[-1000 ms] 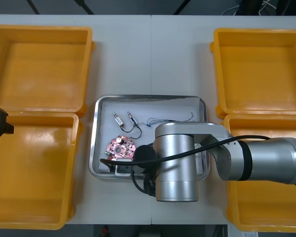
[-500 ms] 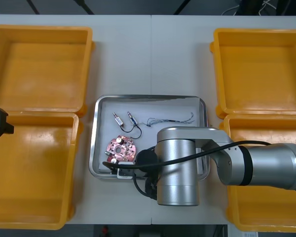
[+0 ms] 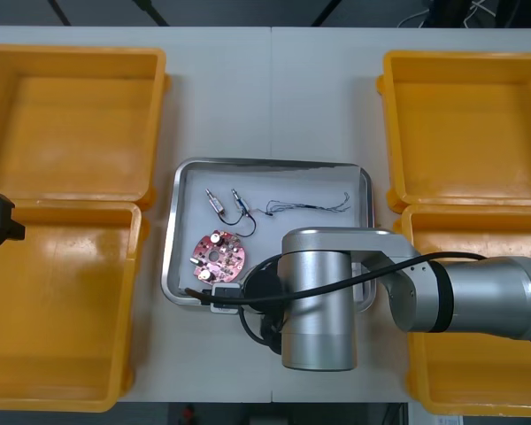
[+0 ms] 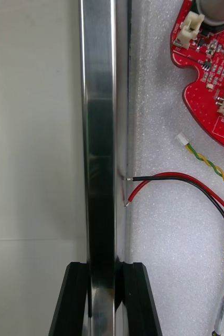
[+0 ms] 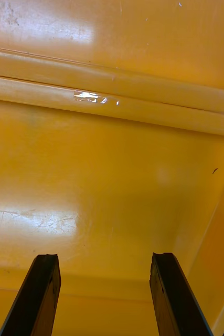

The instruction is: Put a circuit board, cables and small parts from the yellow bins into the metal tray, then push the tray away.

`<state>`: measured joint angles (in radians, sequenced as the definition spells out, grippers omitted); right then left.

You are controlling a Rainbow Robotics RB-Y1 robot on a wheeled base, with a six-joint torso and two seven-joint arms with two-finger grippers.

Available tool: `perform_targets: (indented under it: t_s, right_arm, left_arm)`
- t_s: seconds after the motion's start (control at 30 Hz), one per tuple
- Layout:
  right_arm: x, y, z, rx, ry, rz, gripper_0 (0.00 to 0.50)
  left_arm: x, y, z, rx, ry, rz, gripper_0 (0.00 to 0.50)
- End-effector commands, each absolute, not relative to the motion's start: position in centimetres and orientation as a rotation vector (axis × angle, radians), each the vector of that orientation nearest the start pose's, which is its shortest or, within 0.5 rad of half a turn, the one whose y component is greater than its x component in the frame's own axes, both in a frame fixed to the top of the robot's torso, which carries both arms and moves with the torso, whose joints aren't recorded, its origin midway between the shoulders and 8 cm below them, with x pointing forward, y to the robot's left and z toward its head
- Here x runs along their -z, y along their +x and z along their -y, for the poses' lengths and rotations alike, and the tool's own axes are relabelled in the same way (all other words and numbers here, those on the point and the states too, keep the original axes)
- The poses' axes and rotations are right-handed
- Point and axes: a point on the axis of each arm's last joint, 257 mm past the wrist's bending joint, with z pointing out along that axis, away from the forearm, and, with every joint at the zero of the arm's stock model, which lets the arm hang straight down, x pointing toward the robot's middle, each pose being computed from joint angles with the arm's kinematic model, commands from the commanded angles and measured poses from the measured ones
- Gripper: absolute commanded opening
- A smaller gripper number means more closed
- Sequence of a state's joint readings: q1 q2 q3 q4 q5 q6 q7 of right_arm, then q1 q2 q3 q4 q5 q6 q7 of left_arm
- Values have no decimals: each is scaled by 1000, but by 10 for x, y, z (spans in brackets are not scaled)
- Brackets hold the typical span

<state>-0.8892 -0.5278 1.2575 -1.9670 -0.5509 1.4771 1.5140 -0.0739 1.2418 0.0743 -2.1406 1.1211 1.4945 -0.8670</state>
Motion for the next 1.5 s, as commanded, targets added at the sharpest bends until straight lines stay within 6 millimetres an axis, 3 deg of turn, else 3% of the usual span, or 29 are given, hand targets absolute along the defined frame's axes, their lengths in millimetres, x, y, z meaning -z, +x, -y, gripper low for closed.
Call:
perform_targets:
  t_s: [0.03,0.57,1.13,1.5]
  right_arm:
    - [288,382,11,364,-1839,-1923,0]
    - [233,469,16,559,-1758,-1804,0]
    - [206,547,1,572,-1705,-1671,0]
    - [190,580,-5,605,-1690,-1587,0]
  left_arm:
    - [153,381,-390,-49,-135,-2661,500]
    - [153,381,-390,-49,-135,-2661,500]
    - [153,381,-390,-49,-135,-2661,500]
    - [153,381,-390,-49,-135,-2661,500]
